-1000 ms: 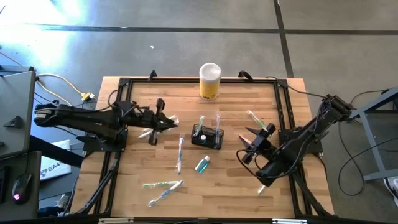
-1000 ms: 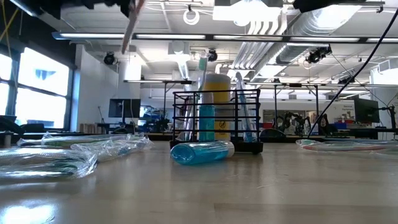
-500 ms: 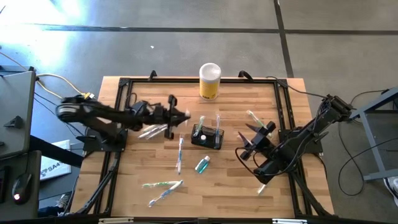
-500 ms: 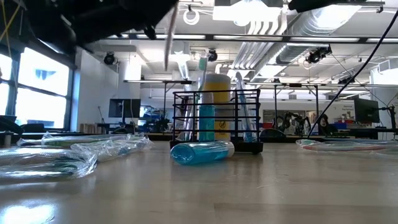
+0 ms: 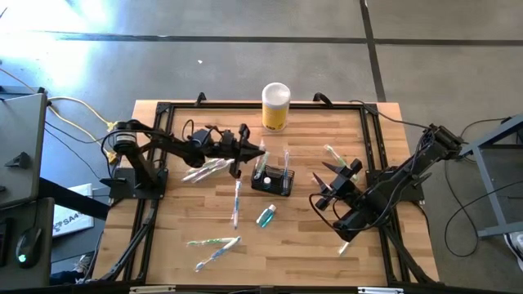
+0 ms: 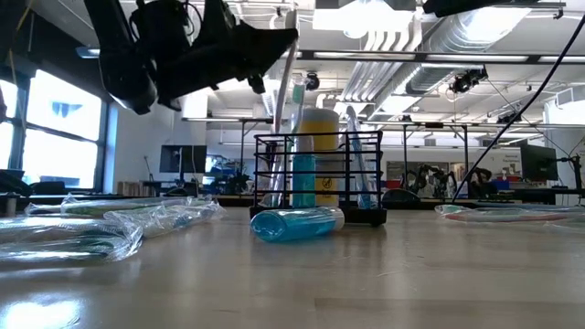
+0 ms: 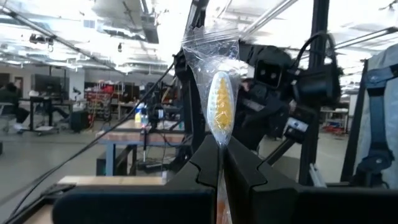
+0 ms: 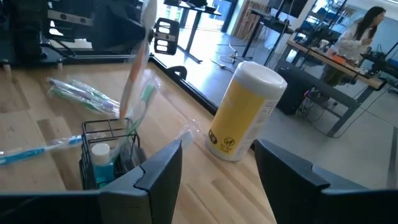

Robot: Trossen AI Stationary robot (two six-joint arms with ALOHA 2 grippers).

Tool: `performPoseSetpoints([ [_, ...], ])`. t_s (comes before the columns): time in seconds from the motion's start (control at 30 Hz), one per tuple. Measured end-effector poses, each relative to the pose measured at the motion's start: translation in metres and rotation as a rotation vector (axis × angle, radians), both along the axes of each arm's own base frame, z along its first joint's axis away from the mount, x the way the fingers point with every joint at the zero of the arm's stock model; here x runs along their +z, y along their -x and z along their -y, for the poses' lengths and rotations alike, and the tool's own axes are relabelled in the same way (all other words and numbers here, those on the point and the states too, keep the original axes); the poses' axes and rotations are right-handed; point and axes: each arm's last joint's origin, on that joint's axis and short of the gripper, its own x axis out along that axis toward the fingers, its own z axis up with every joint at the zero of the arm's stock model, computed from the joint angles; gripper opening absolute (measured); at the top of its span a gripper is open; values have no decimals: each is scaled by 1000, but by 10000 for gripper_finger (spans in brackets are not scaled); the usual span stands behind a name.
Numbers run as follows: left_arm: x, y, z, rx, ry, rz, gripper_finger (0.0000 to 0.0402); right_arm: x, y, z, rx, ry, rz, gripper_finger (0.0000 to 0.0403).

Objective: Pick & Place toothbrushing station
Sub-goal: Put the orange toothbrush into the wire organizer

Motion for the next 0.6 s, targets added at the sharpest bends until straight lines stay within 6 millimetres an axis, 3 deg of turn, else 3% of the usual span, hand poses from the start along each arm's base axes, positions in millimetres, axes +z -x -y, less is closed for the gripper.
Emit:
performPoseSetpoints([
  [0.13,-2,0,-3,12,4,-12,0,0,0,0,0,1,1,195],
  [0.43,-28,-8,-5,-6,46,-100,1,2,0,0,-10,33,36,195],
  [0.6,-30,-7,-4,-22,56,-102,1,1,0,0,-9,30,33,195],
])
